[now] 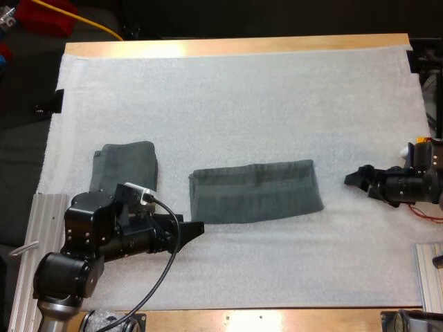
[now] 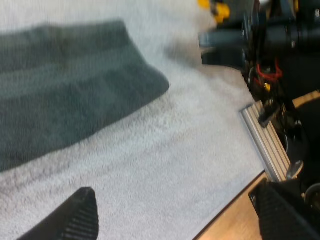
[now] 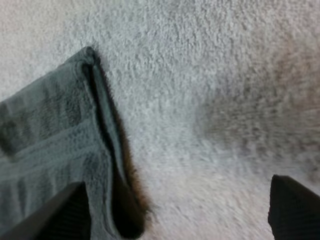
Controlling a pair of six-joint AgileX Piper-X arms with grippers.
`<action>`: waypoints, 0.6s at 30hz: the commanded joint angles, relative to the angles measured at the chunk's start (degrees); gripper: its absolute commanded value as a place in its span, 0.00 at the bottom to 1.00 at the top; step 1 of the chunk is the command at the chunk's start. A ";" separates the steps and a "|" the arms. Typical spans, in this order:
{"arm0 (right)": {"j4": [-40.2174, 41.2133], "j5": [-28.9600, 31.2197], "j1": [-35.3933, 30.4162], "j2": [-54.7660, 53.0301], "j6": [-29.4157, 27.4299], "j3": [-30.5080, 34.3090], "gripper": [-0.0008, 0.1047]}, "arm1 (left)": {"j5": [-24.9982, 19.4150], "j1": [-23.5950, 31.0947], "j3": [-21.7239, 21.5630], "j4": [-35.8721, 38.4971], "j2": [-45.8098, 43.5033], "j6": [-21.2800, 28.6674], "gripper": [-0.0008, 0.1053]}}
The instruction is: Pick towel from pile, fold and stack
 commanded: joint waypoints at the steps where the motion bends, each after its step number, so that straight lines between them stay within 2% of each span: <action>1: -1.21 -2.56 -0.24 0.81 -0.57 -0.44 0.68 | 0.52 0.16 -0.35 0.27 -0.12 -0.07 0.62; 12: -4.39 -8.90 2.82 7.69 1.02 -0.44 0.68 | -3.40 0.16 -0.35 0.30 0.03 -0.07 0.62; 15: -4.37 -8.74 4.97 8.10 1.03 -0.44 0.68 | -4.33 0.16 -0.35 0.30 0.03 -0.07 0.62; 18: -5.97 -4.90 7.44 8.09 3.50 -0.44 0.68 | -4.20 0.16 -0.35 0.30 0.03 -0.07 0.62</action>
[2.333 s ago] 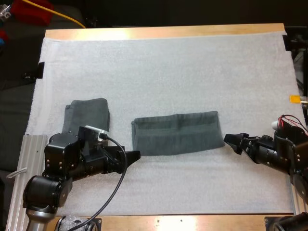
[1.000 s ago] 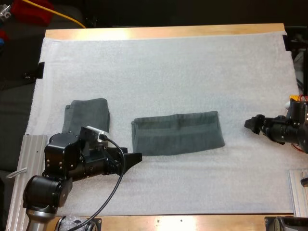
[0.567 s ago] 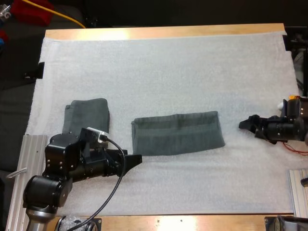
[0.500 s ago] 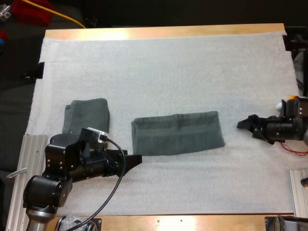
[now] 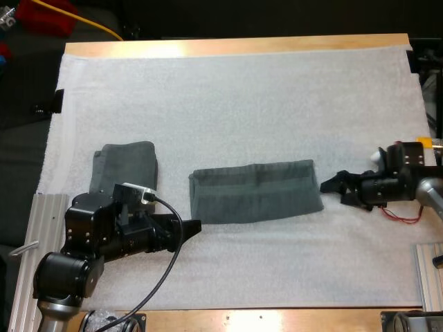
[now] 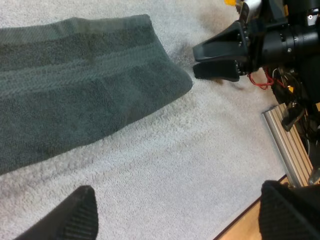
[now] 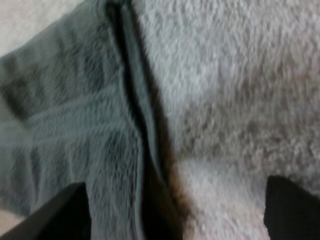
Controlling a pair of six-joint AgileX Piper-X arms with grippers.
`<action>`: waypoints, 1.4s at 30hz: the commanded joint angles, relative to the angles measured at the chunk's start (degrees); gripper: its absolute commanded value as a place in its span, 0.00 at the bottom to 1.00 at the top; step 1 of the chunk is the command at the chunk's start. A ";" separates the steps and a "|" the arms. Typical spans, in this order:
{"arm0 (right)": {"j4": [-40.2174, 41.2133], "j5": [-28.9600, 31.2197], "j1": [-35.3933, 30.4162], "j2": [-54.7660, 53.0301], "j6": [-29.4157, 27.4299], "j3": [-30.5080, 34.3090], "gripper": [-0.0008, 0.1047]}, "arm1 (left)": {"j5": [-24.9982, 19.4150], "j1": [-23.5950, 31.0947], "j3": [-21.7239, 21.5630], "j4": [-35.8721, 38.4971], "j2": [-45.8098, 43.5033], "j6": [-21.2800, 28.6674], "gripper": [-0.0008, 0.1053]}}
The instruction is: Pick towel from pile, fold and stack
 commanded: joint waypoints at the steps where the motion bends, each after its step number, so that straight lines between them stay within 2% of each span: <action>1: -1.01 1.31 0.69 -0.09 0.87 -0.35 0.68 | -0.39 0.16 -0.35 -0.06 0.03 -0.07 0.62; 5: -4.62 1.92 3.55 -0.09 5.62 -0.35 0.68 | 0.01 0.16 -0.35 0.84 0.03 -0.07 0.62; 17: -5.26 9.09 11.44 -0.09 11.04 -0.35 0.68 | 0.56 0.16 -0.35 0.90 0.03 -0.07 0.62; 21: -5.10 7.20 11.44 1.14 13.78 -0.35 0.68 | 1.40 0.16 -0.35 0.90 0.03 -0.07 0.62; 26: -5.11 1.08 11.44 5.36 16.56 -0.35 0.68 | 2.26 0.16 -0.35 0.90 0.03 -0.07 0.62; 30: -4.74 1.01 11.44 6.37 17.07 -0.35 0.67 | 2.85 0.16 -0.35 0.90 0.03 -0.07 0.62; 33: -4.75 1.21 11.44 6.35 17.07 -0.35 0.54 | 3.14 0.16 -0.35 0.90 0.03 -0.07 0.62; 35: -4.75 1.21 11.44 6.35 17.07 -0.35 0.41 | 3.14 0.16 -0.35 0.90 0.03 -0.07 0.62; 42: -4.28 1.36 11.44 5.60 14.78 -0.35 0.07 | 3.14 0.16 -0.35 0.90 0.03 -0.07 0.62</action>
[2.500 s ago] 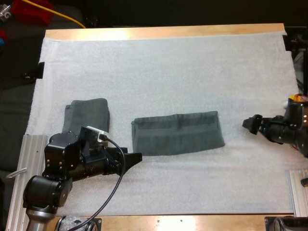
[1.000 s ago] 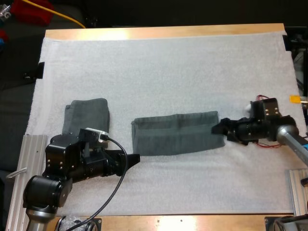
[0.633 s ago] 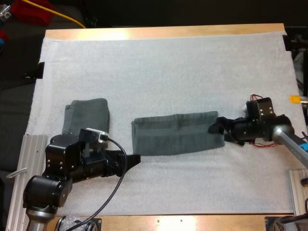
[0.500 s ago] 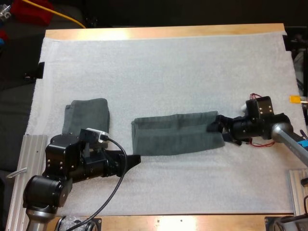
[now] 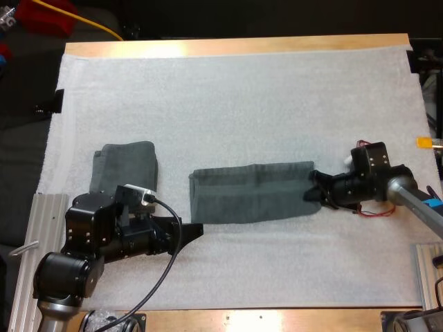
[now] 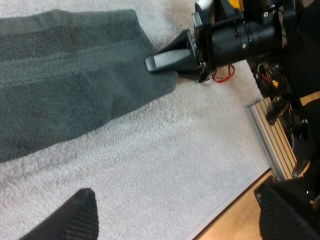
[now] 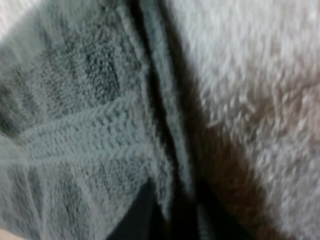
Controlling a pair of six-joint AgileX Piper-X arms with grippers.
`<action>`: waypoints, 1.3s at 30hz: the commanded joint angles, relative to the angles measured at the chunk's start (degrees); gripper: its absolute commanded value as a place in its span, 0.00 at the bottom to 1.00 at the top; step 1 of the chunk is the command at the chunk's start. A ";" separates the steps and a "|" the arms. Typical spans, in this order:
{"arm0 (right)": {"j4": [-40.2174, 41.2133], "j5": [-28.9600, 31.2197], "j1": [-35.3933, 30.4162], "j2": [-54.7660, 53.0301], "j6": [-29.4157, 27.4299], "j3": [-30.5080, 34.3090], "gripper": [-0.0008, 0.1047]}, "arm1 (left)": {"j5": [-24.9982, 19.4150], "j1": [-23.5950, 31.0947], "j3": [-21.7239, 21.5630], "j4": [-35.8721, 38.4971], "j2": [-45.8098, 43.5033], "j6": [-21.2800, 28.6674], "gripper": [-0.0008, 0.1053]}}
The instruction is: Pick towel from pile, fold and stack
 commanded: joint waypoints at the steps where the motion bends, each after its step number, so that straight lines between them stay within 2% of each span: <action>1: 1.90 0.09 0.56 -0.29 -1.26 0.50 0.02 | 0.47 0.16 -0.35 0.17 0.03 -0.07 0.62; 6: 5.16 6.58 0.56 -4.98 -5.40 0.50 0.01 | 0.47 0.16 -0.35 0.17 0.03 -0.07 0.62; 18: 16.20 27.46 0.56 -19.37 -13.89 0.36 0.01 | 0.47 0.16 -0.35 0.17 0.03 -0.07 0.62; 21: 22.16 35.37 0.56 -21.54 -16.72 -1.28 0.01 | 0.47 0.16 -0.35 0.17 0.03 -0.07 0.62; 23: 27.04 41.55 0.56 -22.19 -21.23 -3.57 0.01 | 0.35 0.16 -0.35 0.17 0.03 -0.07 0.62; 26: 32.64 46.93 0.56 -22.22 -24.58 -7.28 0.01 | -0.77 0.16 -0.35 0.17 0.03 -0.07 0.62; 31: 35.74 47.85 0.56 -22.22 -24.79 -11.34 0.01 | -1.37 0.16 -0.35 0.17 0.03 -0.07 0.62; 37: 35.72 36.61 3.23 -22.00 -20.76 -12.29 0.01 | -1.29 0.16 -0.35 0.17 0.03 -0.07 0.62; 39: 35.40 34.91 4.53 -21.74 -19.01 -12.29 0.01 | -1.30 0.16 -0.35 0.17 0.03 -0.07 0.62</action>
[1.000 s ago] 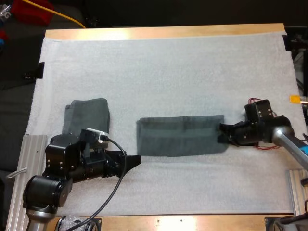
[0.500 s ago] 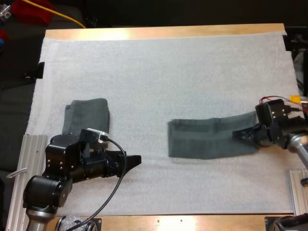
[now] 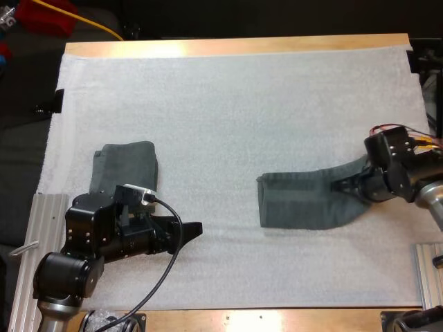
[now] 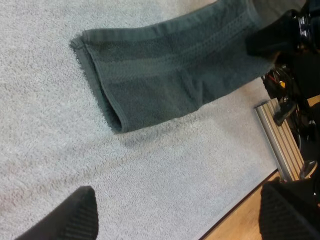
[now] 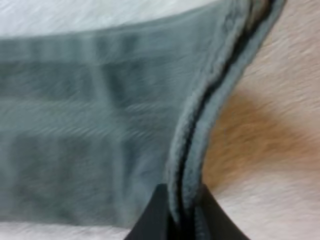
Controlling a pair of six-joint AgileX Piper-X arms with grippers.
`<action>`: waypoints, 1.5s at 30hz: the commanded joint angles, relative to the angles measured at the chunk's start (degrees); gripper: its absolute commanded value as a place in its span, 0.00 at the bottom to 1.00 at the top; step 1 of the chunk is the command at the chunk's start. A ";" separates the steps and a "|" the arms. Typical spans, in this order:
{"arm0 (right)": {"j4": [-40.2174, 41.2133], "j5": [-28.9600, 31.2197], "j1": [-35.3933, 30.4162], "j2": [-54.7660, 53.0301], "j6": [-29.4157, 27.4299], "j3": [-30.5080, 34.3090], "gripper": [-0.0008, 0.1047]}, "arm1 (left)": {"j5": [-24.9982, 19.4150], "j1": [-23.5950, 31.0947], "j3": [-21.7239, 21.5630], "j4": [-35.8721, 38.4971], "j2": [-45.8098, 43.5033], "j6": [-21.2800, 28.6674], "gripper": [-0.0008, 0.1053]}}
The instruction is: Pick towel from pile, fold and stack
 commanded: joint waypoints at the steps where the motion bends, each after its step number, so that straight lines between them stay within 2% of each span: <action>1: -0.24 -1.28 0.72 0.11 1.12 -0.41 0.01 | -0.10 0.16 -0.35 0.17 0.03 -0.07 0.62; 6: -2.54 -5.47 5.32 2.01 4.66 -0.41 0.01 | 0.32 0.16 -0.35 0.17 0.03 -0.07 0.62; 17: -14.62 -14.10 13.77 10.68 17.33 -0.41 0.01 | 0.33 0.16 -0.35 0.17 0.03 -0.07 0.62; 29: -20.81 -14.76 16.61 18.19 22.89 -0.41 0.01 | 0.33 0.16 -0.35 0.17 0.03 -0.07 0.62; 39: -23.25 -14.35 16.61 20.10 24.45 -0.41 0.02 | 1.59 0.16 -0.35 0.17 0.03 -0.07 0.62; 42: -23.32 -14.62 16.61 20.10 24.45 -0.41 0.13 | 1.61 0.16 -0.35 0.17 0.03 -0.07 0.62; 45: -23.46 -16.05 16.61 20.00 23.62 -0.41 0.34 | 1.61 0.16 -0.35 0.17 0.03 -0.07 0.62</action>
